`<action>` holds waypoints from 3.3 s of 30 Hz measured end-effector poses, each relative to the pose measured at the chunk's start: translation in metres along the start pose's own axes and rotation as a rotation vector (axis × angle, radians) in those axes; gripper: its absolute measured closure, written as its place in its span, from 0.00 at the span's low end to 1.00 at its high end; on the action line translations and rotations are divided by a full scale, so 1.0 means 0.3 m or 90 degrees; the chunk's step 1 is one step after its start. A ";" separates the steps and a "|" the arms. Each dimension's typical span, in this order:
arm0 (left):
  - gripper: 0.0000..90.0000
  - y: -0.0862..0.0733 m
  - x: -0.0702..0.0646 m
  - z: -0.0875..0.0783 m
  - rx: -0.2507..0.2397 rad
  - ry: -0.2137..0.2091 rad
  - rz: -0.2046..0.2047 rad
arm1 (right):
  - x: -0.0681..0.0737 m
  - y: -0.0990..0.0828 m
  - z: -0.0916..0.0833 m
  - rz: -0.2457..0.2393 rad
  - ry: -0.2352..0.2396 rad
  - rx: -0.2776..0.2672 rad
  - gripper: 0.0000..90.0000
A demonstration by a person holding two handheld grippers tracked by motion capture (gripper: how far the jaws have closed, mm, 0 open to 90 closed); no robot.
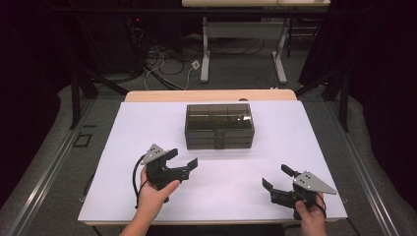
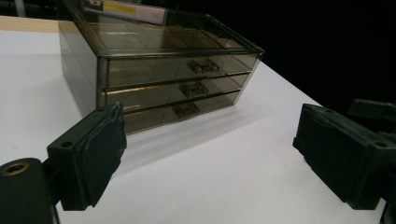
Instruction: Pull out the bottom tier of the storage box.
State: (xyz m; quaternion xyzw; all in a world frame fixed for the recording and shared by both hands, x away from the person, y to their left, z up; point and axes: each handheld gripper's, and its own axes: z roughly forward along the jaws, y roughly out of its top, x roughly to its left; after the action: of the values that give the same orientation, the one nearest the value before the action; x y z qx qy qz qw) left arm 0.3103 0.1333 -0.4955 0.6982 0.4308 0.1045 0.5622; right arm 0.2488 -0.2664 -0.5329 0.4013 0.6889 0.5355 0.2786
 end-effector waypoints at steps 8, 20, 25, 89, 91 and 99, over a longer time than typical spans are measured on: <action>0.17 0.053 -0.026 0.063 0.020 0.008 -0.013 | 0.000 0.002 0.000 0.004 0.011 0.010 0.17; 0.22 0.105 -0.055 0.176 0.033 -0.014 -0.049 | -0.008 -0.001 -0.003 0.011 0.007 0.009 0.17; 0.28 0.103 -0.064 0.230 0.042 -0.021 -0.060 | -0.010 -0.001 -0.003 0.011 0.011 0.010 0.17; 0.51 -0.051 0.009 0.488 0.134 0.015 -0.416 | -0.019 -0.006 0.000 0.017 0.035 0.022 0.17; 0.51 -0.055 0.013 0.492 0.133 0.019 -0.416 | -0.020 -0.005 0.001 0.016 0.036 0.021 0.17; 0.53 -0.064 0.018 0.508 0.131 0.020 -0.429 | -0.017 -0.006 0.005 0.017 0.036 0.019 0.17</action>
State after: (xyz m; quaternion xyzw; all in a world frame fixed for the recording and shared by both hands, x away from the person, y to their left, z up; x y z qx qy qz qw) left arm 0.4005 0.0312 -0.5671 0.5679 0.6538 -0.1201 0.4854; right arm 0.2522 -0.2700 -0.5353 0.3989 0.6992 0.5399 0.2458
